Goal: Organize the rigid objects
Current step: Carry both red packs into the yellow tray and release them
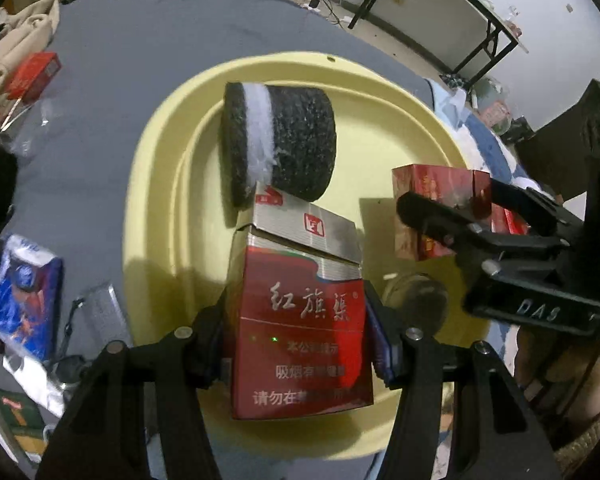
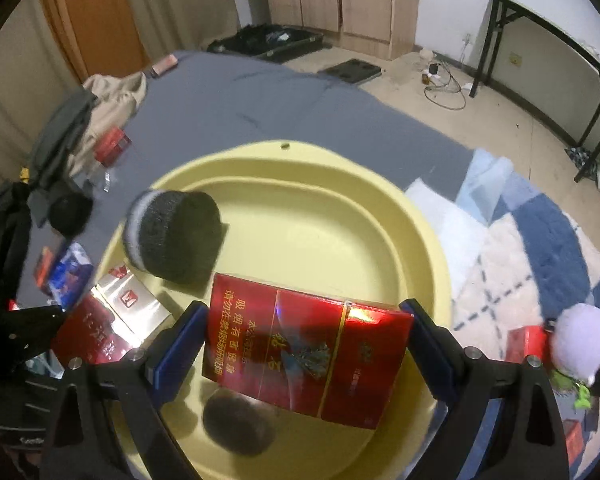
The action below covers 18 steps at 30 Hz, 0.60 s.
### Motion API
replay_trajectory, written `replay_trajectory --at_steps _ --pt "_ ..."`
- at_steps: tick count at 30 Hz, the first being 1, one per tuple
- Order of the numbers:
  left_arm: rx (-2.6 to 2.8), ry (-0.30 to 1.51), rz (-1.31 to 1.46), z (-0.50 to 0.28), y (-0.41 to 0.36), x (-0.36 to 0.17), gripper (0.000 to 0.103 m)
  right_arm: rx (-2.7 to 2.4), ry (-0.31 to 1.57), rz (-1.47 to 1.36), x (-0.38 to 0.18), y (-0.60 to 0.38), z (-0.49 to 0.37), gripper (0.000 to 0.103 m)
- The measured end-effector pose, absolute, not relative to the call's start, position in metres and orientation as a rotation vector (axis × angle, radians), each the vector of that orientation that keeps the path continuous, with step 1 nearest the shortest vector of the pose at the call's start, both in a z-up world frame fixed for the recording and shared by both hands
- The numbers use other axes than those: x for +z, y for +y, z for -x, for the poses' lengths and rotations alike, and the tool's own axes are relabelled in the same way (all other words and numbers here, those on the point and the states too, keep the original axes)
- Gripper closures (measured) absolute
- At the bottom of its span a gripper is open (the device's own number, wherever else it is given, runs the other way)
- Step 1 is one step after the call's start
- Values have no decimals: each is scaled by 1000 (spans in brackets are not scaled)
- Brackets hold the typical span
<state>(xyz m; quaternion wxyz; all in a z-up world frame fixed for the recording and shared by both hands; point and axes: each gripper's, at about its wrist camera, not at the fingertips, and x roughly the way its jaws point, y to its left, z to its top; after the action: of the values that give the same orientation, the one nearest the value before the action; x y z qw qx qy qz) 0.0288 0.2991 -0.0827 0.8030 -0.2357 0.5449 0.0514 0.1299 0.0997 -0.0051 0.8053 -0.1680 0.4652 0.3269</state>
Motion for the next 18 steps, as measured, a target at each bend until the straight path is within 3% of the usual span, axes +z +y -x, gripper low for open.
replay_trajectory --at_steps 9,11,13,18 --pt "84 1186 444 -35 293 -84 40 681 927 462 -31 125 -129 5" --pt "65 1186 446 -33 293 -78 32 692 925 451 -30 126 -128 6" --pt "70 1174 424 -32 291 -65 9 703 913 433 -22 113 -121 3" --pt "116 1059 405 -22 285 -20 0 711 819 313 18 69 -103 0"
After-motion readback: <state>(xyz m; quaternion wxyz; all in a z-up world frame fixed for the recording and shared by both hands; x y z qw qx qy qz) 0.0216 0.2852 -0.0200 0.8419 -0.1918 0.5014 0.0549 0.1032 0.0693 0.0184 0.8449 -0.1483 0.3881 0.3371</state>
